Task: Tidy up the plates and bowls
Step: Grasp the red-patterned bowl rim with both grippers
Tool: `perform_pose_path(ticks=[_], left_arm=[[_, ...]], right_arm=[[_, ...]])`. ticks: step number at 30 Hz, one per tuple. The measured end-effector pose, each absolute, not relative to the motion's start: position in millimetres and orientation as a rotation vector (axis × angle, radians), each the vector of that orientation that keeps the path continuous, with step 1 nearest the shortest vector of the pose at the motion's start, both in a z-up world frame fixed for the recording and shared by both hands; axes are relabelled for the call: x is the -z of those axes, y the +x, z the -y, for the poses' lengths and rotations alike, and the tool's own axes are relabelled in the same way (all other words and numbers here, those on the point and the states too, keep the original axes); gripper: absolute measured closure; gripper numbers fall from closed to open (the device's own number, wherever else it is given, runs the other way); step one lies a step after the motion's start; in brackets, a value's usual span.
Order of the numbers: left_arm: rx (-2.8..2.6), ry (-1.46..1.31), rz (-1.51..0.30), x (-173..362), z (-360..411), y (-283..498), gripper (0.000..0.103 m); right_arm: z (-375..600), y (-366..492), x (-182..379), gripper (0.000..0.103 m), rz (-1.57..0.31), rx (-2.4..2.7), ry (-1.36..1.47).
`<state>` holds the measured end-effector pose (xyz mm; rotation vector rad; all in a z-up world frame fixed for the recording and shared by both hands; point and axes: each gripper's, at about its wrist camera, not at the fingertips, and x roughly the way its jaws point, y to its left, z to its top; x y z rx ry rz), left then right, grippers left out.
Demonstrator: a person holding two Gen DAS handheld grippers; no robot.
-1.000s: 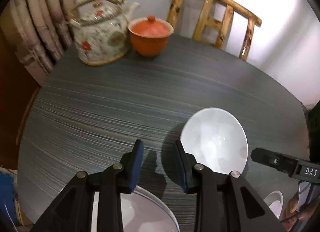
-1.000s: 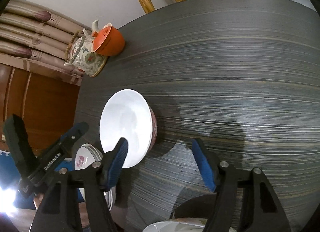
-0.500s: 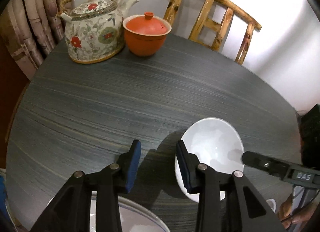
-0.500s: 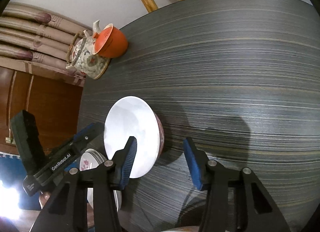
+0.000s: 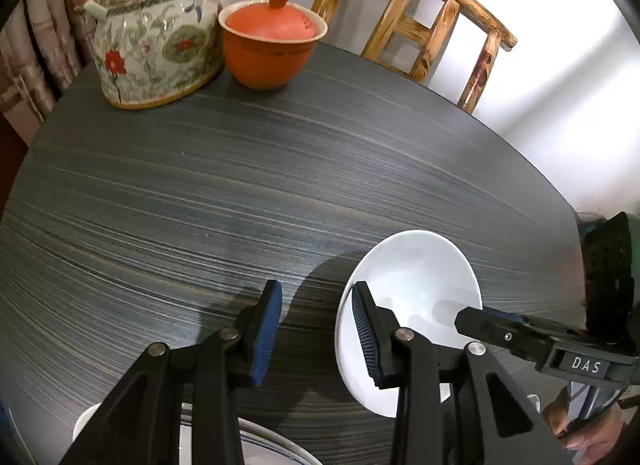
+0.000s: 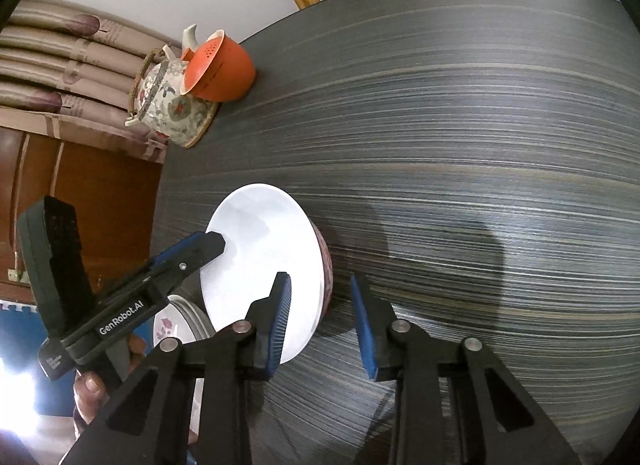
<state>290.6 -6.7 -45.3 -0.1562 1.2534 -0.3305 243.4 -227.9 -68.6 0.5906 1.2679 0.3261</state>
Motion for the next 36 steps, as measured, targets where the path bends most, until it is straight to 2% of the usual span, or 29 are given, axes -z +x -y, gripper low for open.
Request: perform_pose_path(ticks=[8, 14, 15, 17, 19, 20, 28, 36], left_arm=[[0.343, -0.204, -1.295, 58.8, 2.7, 282.6, 0.066], [0.347, -0.299, -1.304, 63.8, -6.8, 275.0, 0.069], [0.343, -0.300, -1.303, 64.1, -8.2, 273.6, 0.070], [0.354, -0.309, -1.291, 64.9, -9.2, 270.3, 0.081], [0.372, -0.309, -1.271, 62.8, -6.5, 266.1, 0.097], [0.372, -0.286, -1.260, 61.0, -3.9, 263.5, 0.098], [0.372, -0.287, -1.240, 57.7, -6.6, 245.6, 0.098], [0.355, -0.321, -1.207, 30.6, -9.1, 229.5, 0.098]], right_arm=[[224.7, 244.5, 73.9, 0.086, -1.291, -0.333, 0.580], [221.4, 246.7, 75.2, 0.090, -1.296, -0.328, 0.561], [220.3, 247.5, 75.1, 0.091, -1.297, -0.328, 0.556], [219.1, 248.8, 74.9, 0.092, -1.298, -0.329, 0.551], [218.3, 249.7, 74.6, 0.092, -1.298, -0.329, 0.542], [217.6, 250.0, 74.4, 0.092, -1.297, -0.330, 0.538], [219.3, 247.2, 74.1, 0.092, -1.296, -0.331, 0.557], [220.4, 231.0, 59.1, 0.092, -1.270, -0.363, 0.576]])
